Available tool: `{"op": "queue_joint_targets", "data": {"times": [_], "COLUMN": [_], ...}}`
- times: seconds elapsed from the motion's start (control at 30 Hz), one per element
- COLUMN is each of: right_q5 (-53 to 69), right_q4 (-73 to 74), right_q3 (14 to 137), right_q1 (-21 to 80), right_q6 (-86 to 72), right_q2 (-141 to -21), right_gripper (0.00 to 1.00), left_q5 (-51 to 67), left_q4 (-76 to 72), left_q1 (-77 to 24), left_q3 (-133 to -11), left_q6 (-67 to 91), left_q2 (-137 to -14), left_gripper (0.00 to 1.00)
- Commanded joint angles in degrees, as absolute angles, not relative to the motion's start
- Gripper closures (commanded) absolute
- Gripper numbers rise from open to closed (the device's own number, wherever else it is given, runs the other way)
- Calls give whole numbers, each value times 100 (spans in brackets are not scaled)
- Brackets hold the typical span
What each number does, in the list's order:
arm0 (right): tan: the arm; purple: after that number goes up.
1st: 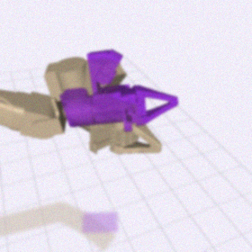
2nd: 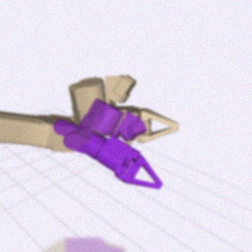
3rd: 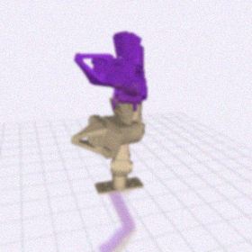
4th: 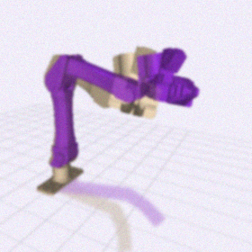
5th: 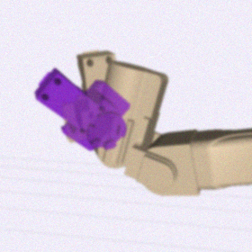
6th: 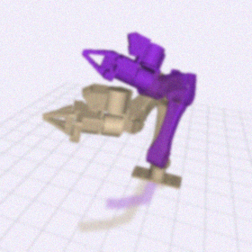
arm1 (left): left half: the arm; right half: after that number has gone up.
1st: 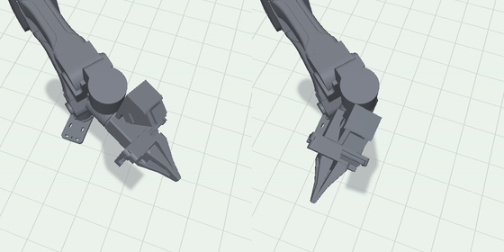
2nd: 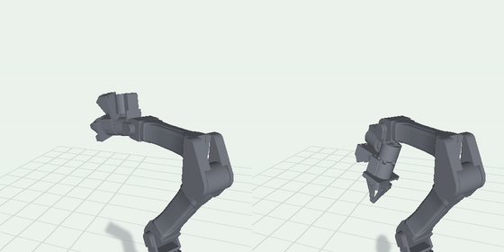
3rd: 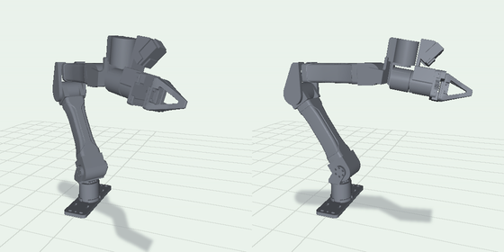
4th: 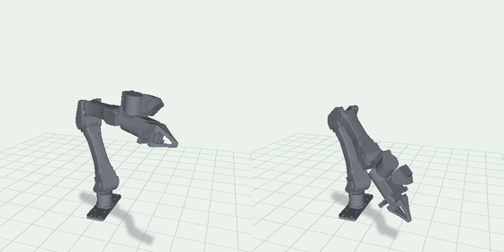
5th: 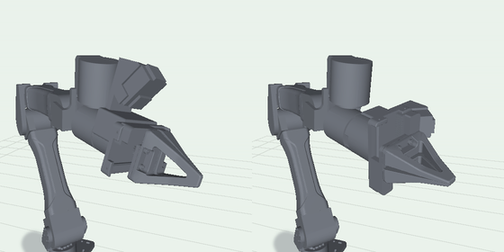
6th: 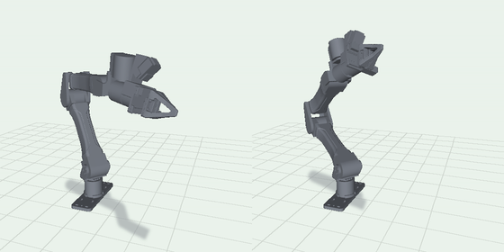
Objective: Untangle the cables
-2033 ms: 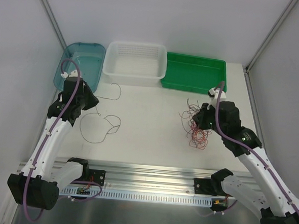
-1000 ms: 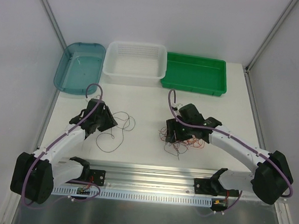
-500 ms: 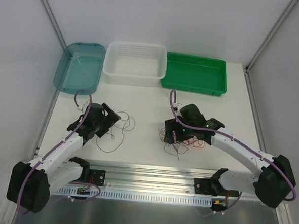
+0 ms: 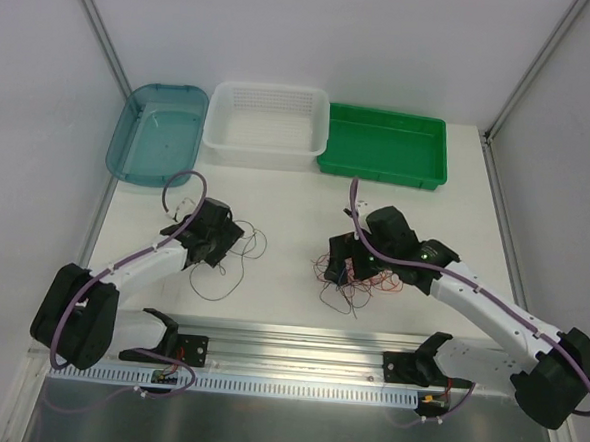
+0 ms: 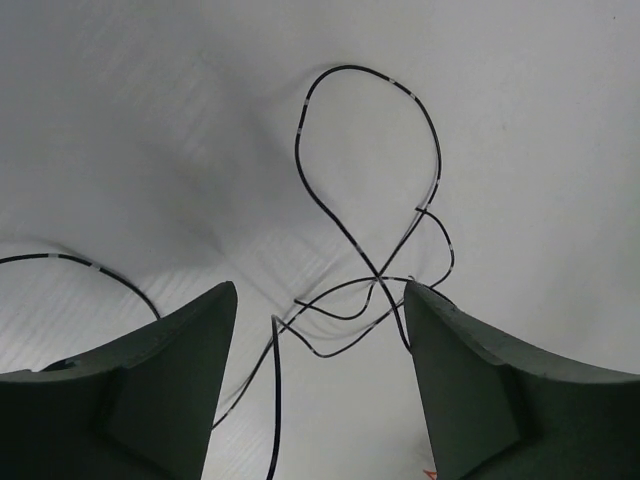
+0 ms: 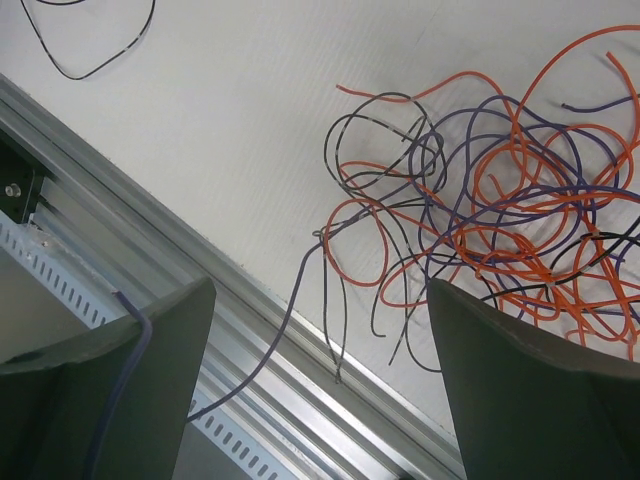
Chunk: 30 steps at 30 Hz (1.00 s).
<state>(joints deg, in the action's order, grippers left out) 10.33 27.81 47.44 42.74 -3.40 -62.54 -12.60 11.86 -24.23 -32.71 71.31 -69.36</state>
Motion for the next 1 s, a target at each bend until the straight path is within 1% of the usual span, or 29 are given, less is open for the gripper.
{"op": "queue_joint_targets", "data": {"times": [0.0,0.03,0.17,0.2,0.23,0.27,0.37,0.5,0.57,0.6,0.63,0.7,0.73,0.87,0.9,0.97], "right_q5": [1072,1090,1072,1064,1037,1020,1020,993,932,906,844,791,756,738,721,694], "right_q4": [2900,2918,2927,2918,2918,2918,2918,3041,3181,3277,3296,3401,3427,3533,3525,3525], "right_q3": [4711,4694,4606,4571,4562,4544,4535,4614,4676,4702,4728,4746,4755,4773,4746,4668], "right_q1": [4307,4307,4307,4307,4298,4307,4298,4298,4298,4298,4307,4307,4298,4298,4307,4307], "right_q6": [-193,-185,-158,-158,-141,-141,-123,-36,-44,-35,104,114,114,79,79,53], "right_q2": [-6012,-5960,-5863,-5836,-5836,-5827,-5827,-5766,-5687,-5652,-5608,-5502,-5476,-5309,-5274,-5212], "right_gripper": [9,9,8,9,9,9,9,9,9,8,8,8,7,5,5,5], "left_q5": [-1696,-1792,-1793,-1776,-1741,-1723,-1731,-1767,-1793,-1793,-1784,-1618,-1487,-722,-738,-808], "left_q4": [1028,1011,1011,1011,1002,1011,1020,1186,1379,1423,1459,1546,1616,1775,1784,1784], "left_q1": [-2549,-2575,-2601,-2619,-2619,-2637,-2645,-2628,-2619,-2619,-2610,-2514,-2427,-1655,-1557,-1363], "left_q3": [-3533,-3533,-3481,-3472,-3463,-3454,-3585,-4094,-4656,-4867,-5330,-5833,-6332,-7504,-7932,-8304], "left_q6": [7418,7435,7497,7506,7497,7462,7155,6200,5829,5357,5057,4259,4028,3211,3060,2587], "left_q2": [-7189,-7268,-7348,-7348,-7348,-7295,-7076,-6680,-6478,-6434,-6399,-6451,-6538,-6863,-7047,-7285], "left_gripper": [33,45,73,89,96,100,100,100,100,100,100,100,100,100,100,100]}}
